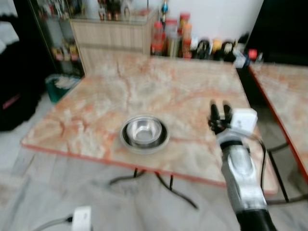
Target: Setting the table
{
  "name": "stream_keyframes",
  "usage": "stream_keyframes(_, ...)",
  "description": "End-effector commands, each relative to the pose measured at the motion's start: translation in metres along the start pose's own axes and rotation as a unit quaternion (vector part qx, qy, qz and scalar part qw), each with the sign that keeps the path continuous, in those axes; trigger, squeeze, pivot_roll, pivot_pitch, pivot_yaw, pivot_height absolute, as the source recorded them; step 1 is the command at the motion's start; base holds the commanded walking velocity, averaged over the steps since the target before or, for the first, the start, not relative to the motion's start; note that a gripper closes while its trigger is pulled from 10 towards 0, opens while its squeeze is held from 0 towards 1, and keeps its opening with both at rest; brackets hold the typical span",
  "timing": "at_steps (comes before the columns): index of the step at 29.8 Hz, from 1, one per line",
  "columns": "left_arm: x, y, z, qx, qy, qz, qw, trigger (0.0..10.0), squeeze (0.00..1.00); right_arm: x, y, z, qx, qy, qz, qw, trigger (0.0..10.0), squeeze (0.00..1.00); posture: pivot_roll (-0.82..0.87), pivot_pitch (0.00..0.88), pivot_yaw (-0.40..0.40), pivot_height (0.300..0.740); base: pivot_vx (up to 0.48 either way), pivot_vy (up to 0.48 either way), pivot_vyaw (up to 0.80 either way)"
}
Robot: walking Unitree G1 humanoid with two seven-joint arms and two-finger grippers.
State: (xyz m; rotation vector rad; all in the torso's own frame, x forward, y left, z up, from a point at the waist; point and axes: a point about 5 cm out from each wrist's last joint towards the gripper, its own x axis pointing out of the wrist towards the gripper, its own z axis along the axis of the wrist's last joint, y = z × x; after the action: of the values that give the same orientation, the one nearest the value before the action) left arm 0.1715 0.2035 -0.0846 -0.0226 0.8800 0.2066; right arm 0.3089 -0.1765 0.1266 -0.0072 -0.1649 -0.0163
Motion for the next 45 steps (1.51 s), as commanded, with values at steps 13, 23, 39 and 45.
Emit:
stream_keyframes(13,0.001,0.009,0.006,0.006,-0.009,0.013,1.000,10.0,0.00,-0.032,-0.006,-0.054,-0.026,0.091,-0.002,0.996,10.0,0.00,-0.01,0.009,-0.011,0.740,0.000,-0.470,0.00)
stream_keyframes(23,0.001,0.009,0.007,0.006,-0.012,0.013,1.000,10.0,0.00,-0.056,-0.016,-0.093,-0.031,0.166,-0.031,0.985,10.0,0.00,-0.01,0.015,-0.012,0.740,0.000,-0.462,0.00)
stream_keyframes(39,0.002,0.009,0.009,0.008,-0.013,0.013,1.000,10.0,0.00,-0.087,-0.027,-0.134,-0.014,0.276,-0.076,0.958,10.0,0.00,-0.01,0.018,-0.009,0.740,0.000,-0.447,0.00)
stream_keyframes(45,0.002,0.009,0.008,0.009,-0.013,0.013,1.000,10.0,0.00,-0.097,-0.033,-0.148,0.011,0.338,-0.092,0.936,10.0,0.00,-0.01,0.017,-0.006,0.740,0.000,-0.437,0.00)
